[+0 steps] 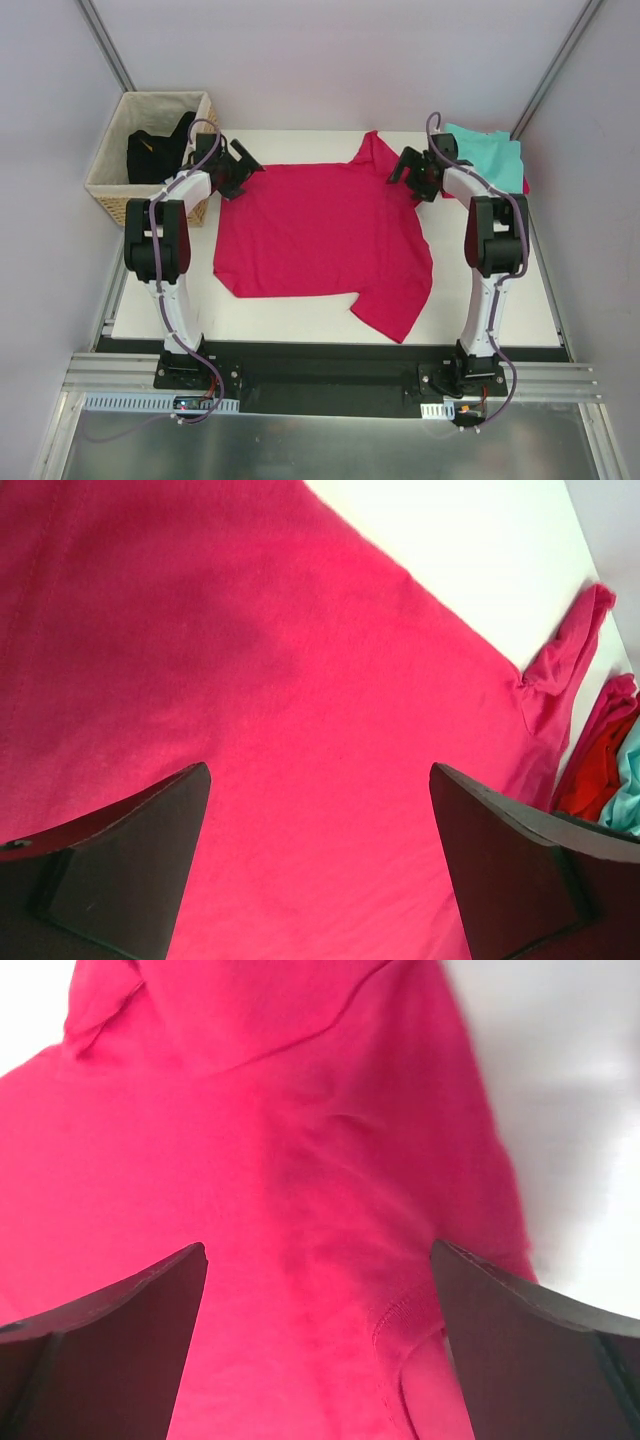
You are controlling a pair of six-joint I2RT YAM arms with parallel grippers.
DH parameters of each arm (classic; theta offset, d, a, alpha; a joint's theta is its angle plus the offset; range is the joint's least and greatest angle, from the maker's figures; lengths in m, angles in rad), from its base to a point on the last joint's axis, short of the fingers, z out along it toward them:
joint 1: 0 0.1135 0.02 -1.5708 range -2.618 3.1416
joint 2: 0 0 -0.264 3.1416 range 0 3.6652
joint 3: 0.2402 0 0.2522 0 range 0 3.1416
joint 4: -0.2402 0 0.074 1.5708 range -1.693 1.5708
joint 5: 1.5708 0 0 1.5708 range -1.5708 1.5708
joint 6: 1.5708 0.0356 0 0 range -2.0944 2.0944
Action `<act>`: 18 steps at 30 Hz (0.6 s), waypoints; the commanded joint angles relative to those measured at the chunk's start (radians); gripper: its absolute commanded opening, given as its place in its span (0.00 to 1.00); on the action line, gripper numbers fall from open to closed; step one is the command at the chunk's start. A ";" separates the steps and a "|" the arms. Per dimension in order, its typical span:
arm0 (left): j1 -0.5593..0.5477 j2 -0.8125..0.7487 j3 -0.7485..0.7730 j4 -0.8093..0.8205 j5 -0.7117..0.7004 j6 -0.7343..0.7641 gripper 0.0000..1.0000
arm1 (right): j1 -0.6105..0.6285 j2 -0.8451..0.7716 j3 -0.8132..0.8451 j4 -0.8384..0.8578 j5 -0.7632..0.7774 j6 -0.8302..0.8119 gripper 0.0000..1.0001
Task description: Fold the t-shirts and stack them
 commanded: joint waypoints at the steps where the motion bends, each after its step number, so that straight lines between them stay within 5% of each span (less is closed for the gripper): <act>1: 0.005 -0.080 -0.003 0.042 -0.036 0.025 0.91 | -0.049 -0.138 -0.007 -0.012 0.094 -0.071 0.98; 18: 0.004 -0.085 -0.001 0.040 -0.036 0.030 0.91 | -0.090 -0.112 -0.036 -0.072 0.142 -0.061 0.93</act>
